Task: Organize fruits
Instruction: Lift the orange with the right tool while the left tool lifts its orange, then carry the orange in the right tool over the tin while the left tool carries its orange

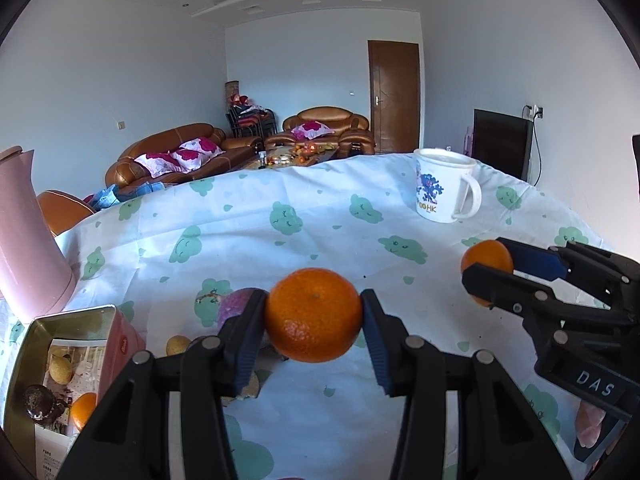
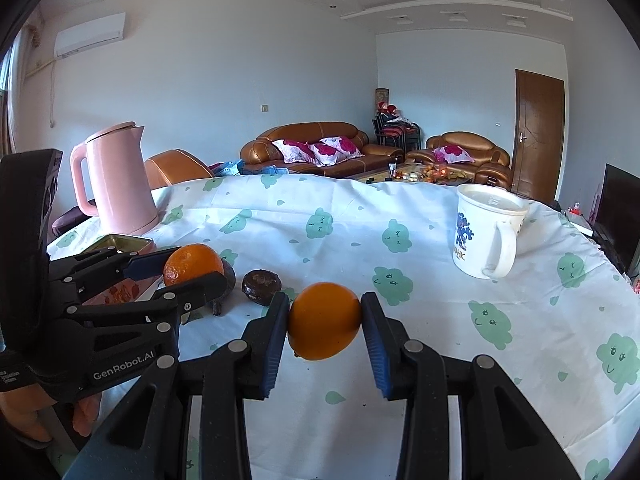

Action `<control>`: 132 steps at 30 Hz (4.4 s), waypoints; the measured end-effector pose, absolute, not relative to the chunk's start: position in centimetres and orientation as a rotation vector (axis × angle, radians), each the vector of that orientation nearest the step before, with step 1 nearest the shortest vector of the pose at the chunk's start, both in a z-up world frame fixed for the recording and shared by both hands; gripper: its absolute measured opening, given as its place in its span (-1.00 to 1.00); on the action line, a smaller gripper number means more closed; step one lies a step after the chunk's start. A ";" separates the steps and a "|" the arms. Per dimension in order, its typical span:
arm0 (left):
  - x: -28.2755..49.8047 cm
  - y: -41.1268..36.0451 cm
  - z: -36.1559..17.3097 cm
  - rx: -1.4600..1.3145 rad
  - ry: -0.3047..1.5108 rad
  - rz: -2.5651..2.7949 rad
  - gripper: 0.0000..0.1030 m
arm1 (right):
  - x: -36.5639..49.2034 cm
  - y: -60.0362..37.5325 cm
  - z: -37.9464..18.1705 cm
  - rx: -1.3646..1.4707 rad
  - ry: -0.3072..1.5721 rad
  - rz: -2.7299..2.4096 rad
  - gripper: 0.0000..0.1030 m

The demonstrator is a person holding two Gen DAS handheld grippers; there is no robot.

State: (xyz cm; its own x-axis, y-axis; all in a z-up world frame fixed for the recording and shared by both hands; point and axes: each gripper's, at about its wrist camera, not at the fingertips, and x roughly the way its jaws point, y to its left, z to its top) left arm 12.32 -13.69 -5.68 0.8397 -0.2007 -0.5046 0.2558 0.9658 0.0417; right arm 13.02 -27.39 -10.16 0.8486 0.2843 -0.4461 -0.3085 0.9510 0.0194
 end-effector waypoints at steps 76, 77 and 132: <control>7.3 -12.3 -3.8 0.129 0.300 -0.138 -0.05 | 7.9 -26.9 -8.9 -0.072 0.236 0.362 -0.24; 7.2 -12.1 -3.8 0.128 0.300 -0.137 -0.05 | 7.8 -26.8 -8.9 -0.072 0.236 0.364 -0.24; 2.8 3.5 -2.7 -0.010 0.320 0.138 -0.05 | 9.1 -11.7 -6.6 -0.198 0.275 0.672 -0.24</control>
